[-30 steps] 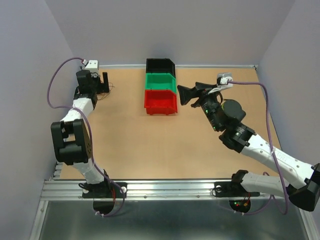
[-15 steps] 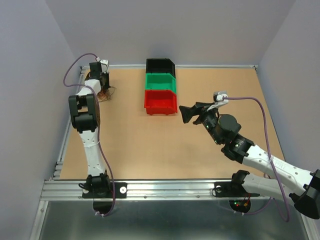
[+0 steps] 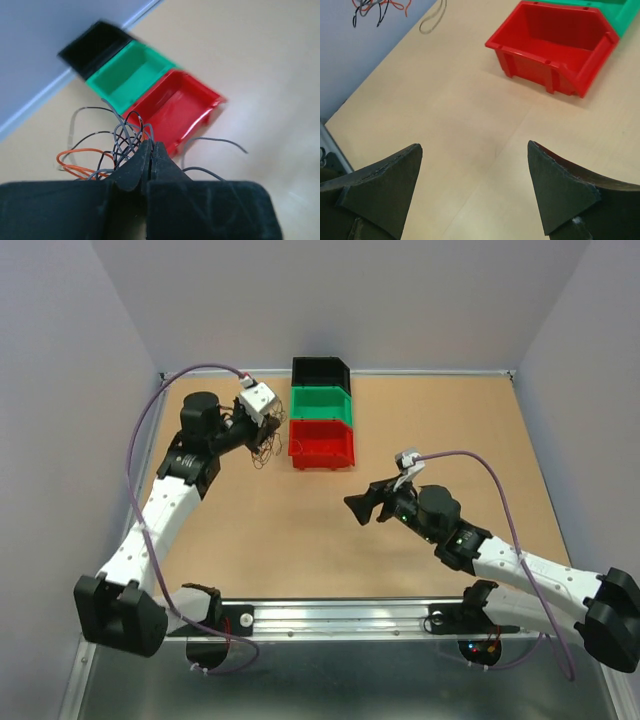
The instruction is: Untangle the cables
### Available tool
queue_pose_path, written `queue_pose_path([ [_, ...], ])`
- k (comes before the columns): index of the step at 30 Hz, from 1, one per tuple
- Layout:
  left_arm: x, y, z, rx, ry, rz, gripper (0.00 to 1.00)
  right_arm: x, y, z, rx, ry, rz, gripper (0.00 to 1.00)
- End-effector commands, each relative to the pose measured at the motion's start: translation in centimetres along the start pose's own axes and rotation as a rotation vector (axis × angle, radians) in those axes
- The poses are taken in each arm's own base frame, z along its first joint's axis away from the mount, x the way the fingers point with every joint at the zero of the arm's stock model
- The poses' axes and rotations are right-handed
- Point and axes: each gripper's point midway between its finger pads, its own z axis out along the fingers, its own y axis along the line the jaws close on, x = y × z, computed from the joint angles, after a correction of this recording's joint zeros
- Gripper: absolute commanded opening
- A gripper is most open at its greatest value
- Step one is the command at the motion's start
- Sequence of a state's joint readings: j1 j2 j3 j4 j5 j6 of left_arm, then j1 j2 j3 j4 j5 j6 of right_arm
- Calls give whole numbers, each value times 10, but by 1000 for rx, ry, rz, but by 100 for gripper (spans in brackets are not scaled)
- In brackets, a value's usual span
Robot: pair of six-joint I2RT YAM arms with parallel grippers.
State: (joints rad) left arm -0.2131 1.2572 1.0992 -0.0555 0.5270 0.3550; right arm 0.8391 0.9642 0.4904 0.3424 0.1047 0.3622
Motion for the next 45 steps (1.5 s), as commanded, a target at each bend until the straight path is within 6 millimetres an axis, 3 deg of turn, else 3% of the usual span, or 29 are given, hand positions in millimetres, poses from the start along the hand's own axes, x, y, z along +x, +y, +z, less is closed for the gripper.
queue_pose_path([
  [1,33,-78,-12,305,19,106,0,-3,31,-1,-186,-29,-32,91],
  [5,37,-117,-22,439,-12,163,0,-3,48,-10,-299,-65,-48,91],
  [10,47,-144,-23,585,-3,135,0,0,55,-24,-378,-119,-85,91],
  [19,67,-184,-42,825,44,205,0,8,58,-15,-417,-103,-191,90],
  [30,74,-206,-61,986,50,234,0,30,60,13,-442,-34,-273,88],
  [40,81,-218,-69,1058,70,240,0,35,90,39,-532,-42,-303,84],
  [42,81,-218,-69,1061,69,240,0,30,100,45,-543,-60,-309,79],
  [43,81,-219,-69,1064,67,239,0,37,101,50,-540,-42,-310,72],
  [45,79,-219,-71,1065,61,247,0,38,108,56,-544,-42,-312,42],
])
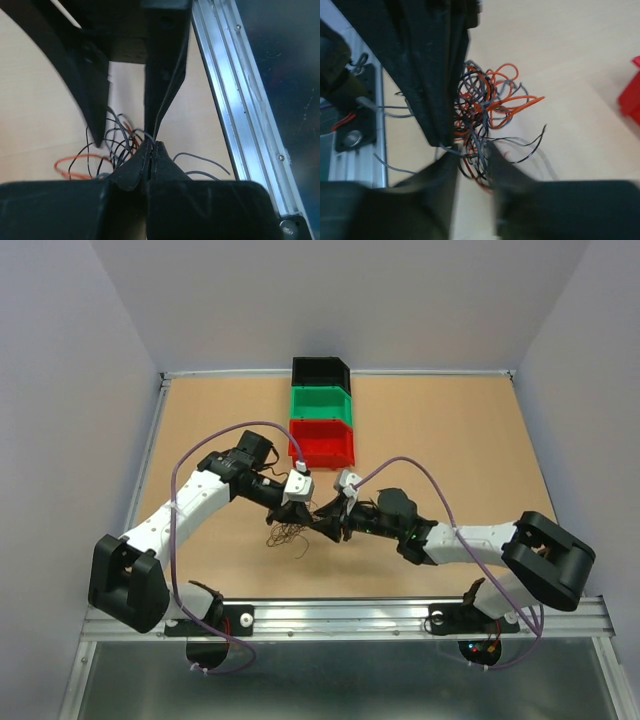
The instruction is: Untangle the cables
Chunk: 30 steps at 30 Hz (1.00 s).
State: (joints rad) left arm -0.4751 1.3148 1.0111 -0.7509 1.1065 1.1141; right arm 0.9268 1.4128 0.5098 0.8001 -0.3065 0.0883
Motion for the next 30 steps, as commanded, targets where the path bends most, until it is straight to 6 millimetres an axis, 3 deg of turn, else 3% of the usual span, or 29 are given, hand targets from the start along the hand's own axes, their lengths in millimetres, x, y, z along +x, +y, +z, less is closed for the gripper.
queue_pose_path([
  [1,-22,-4,-4,18,-48,55,0,-43,8,21,-20,-126,-59,23],
  [2,-23,-4,-5,13,-46,63,0,-41,4,22,4,-125,-44,8],
  [3,-28,2,-8,-28,-51,62,0,-42,-8,20,79,-137,-14,1],
  [4,-32,8,-11,-69,-57,60,0,-30,-17,13,133,-123,6,1],
  [5,-47,21,-17,-158,-97,131,0,-36,-23,5,185,-153,47,0],
  [6,-47,34,-25,-270,-93,28,0,-18,-47,-13,339,-142,86,1],
  [7,-52,46,-33,-378,-111,8,0,-14,-58,-25,426,-157,123,0],
  [8,-60,77,-60,-639,-135,66,0,-23,-81,-53,597,-236,188,1],
  [10,-61,101,-92,-898,-188,-36,0,-15,-103,-94,798,-301,274,1],
  [11,-55,123,-129,-1136,-179,-73,0,15,-118,-127,961,-276,328,1],
  [12,-47,133,-152,-1247,-184,-129,0,2,-118,-144,988,-345,362,1],
  [13,-39,143,-166,-1318,-175,-159,0,24,-119,-158,1036,-300,387,1],
  [14,-33,145,-177,-1360,-172,-182,0,24,-120,-168,1058,-307,385,1],
  [15,-21,153,-191,-1444,-148,-217,0,9,-117,-179,1054,-393,426,1],
  [16,-12,157,-207,-1526,-137,-255,0,6,-117,-185,1064,-416,440,1],
  [19,-3,159,-235,-1642,-145,-295,0,7,-121,-210,1147,-437,458,1],
  [20,-1,156,-254,-1715,-159,-313,0,5,-123,-227,1206,-480,472,0],
  [23,0,152,-277,-1764,-202,-326,3,8,-127,-253,1299,-526,474,0],
  [27,17,149,-317,-1814,-259,-397,4,-3,-129,-292,1402,-690,528,0],
  [30,25,153,-325,-1763,-311,-437,3,-7,-128,-299,1403,-704,518,0],
])
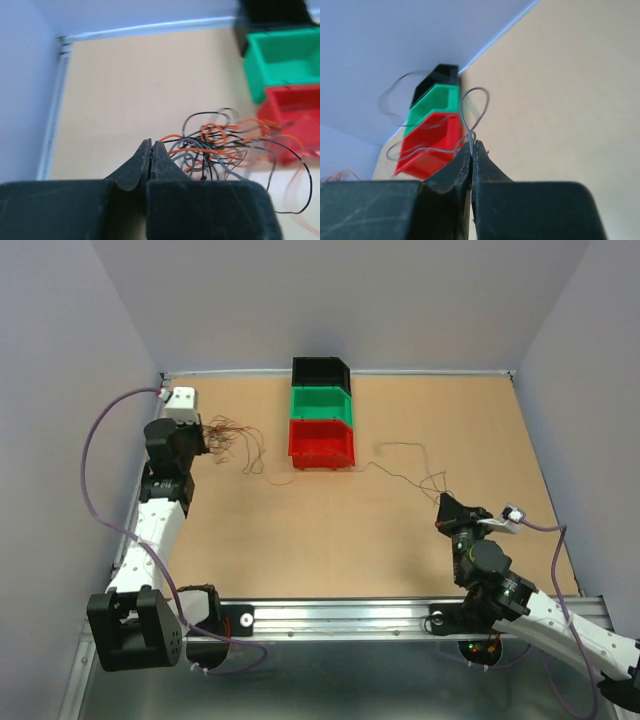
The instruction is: Untangle the cables
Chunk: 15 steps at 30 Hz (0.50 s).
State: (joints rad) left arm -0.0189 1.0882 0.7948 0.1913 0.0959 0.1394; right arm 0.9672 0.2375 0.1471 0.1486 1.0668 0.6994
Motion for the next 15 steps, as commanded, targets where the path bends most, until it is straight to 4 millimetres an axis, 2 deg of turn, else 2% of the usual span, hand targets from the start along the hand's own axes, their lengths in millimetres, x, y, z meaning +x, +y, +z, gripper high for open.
queue_pose_path([
  [1,-41,40,0,-84,-125,-60,3,-13,-45,-1,178,-103,-105,1],
  [4,-39,-10,-2,204,-139,-18,2,4,-28,0,88,-3,-163,1],
  [5,-35,-42,-10,383,-140,15,1,15,-10,0,-6,66,-224,10],
  [6,-33,-57,-14,442,-134,36,1,11,-6,1,-23,49,-252,14],
  [7,-34,-71,-18,487,-134,63,2,32,16,-3,-163,134,-297,18],
  [8,-31,-100,-25,567,-144,125,1,33,33,-4,-235,134,-275,20],
  [9,-33,-113,-35,590,-160,158,1,45,49,-10,-341,181,-300,23],
  [10,-33,-123,-41,606,-174,188,1,52,62,-12,-401,195,-306,17],
  [11,-34,-139,-53,629,-200,225,1,58,80,-18,-495,229,-330,26],
  [13,-35,-151,-67,682,-226,245,1,69,100,-22,-580,283,-378,63],
  [14,-36,-158,-74,719,-236,254,2,88,102,-22,-596,343,-428,76],
  [15,-33,-171,-87,801,-238,277,2,102,114,-30,-683,396,-469,84],
])
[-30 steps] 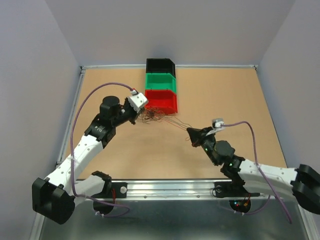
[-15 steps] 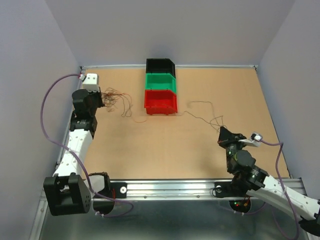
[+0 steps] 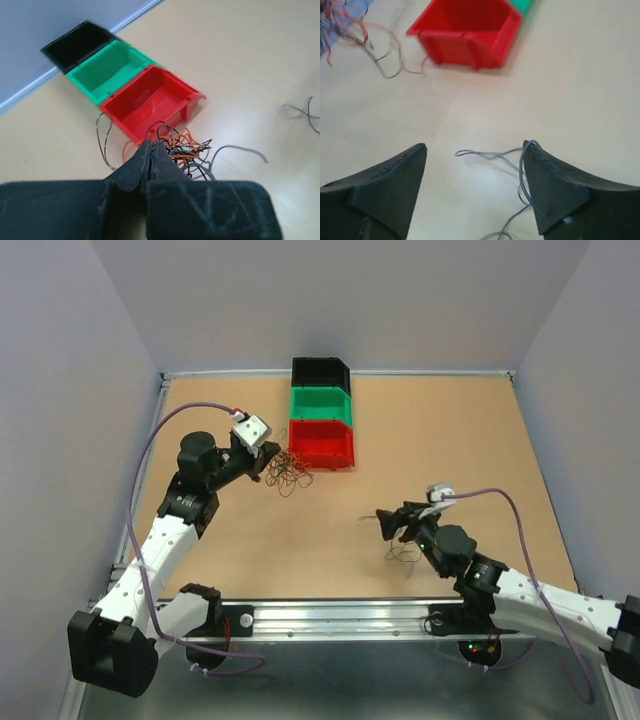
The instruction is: Untangle the cables
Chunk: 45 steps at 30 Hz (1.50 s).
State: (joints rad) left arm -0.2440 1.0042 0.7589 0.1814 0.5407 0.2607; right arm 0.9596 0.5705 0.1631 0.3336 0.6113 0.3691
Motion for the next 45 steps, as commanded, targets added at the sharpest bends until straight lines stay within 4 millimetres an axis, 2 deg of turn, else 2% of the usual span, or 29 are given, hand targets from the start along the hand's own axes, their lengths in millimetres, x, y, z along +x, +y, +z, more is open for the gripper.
queue_pose_path([
  [1,-30,-44,-14,190,-98,138,2,-29,97,11,-407,-6,-99,87],
  [2,-29,-53,-15,231,-87,136,2,-29,107,13,-455,-11,-128,91],
  [3,-31,-68,-16,300,-97,158,2,-14,122,15,-536,31,-159,91],
  [4,-30,-74,-18,331,-97,161,2,-24,135,15,-590,-18,-157,93],
  [6,-29,-87,-21,393,-100,163,2,-12,149,18,-663,-4,-192,99],
  [7,-28,-90,-22,407,-101,170,2,-24,159,21,-690,-45,-189,100],
  [11,-25,-101,-25,466,-90,173,2,-29,187,32,-777,-79,-222,100],
  [12,-24,-102,-25,470,-87,171,2,-22,192,38,-790,-66,-242,100],
  [17,-25,-105,-27,481,-90,173,2,-32,210,60,-787,-100,-270,99],
  [18,-24,-105,-28,481,-87,171,2,-30,214,69,-777,-94,-271,88],
  [20,-25,-107,-29,491,-93,176,2,-23,218,76,-783,-79,-280,79],
  [21,-27,-109,-30,502,-98,176,2,-10,219,80,-787,-48,-285,75],
  [26,-29,-111,-32,517,-104,176,2,6,227,92,-792,-30,-269,59],
  [27,-30,-112,-32,522,-107,177,2,10,225,95,-778,-24,-259,38],
  [28,-30,-112,-32,523,-109,181,2,11,224,96,-766,-24,-249,26],
  [29,-32,-112,-33,521,-112,184,2,13,220,96,-751,-20,-230,5],
  [30,-33,-107,-31,494,-108,187,2,14,216,96,-733,-19,-217,1],
  [32,-45,-90,-29,378,-114,186,2,25,194,92,-651,11,-163,0],
  [34,-63,-72,-29,266,-143,191,0,29,159,97,-484,11,-117,1],
  [35,-84,-62,-34,195,-180,180,0,26,147,95,-426,2,-74,1],
  [36,-103,-41,-38,73,-211,188,0,47,122,85,-355,51,-34,0],
  [37,-116,-30,-42,10,-221,186,0,48,104,84,-274,43,-10,1],
  [38,-145,-5,-50,-125,-232,182,0,58,76,73,-183,54,40,0],
  [40,-174,26,-61,-286,-233,157,0,67,53,62,-109,65,83,0],
  [41,-208,41,-80,-386,-286,149,0,66,44,57,-83,58,105,0],
  [42,-216,61,-84,-485,-282,121,0,68,36,52,-53,55,147,1],
  [43,-222,91,-105,-675,-287,67,0,70,22,47,-3,46,156,1],
  [44,-231,104,-118,-755,-306,50,0,78,6,37,32,58,154,1],
  [45,-243,129,-144,-902,-341,17,0,71,-4,32,71,24,190,0],
])
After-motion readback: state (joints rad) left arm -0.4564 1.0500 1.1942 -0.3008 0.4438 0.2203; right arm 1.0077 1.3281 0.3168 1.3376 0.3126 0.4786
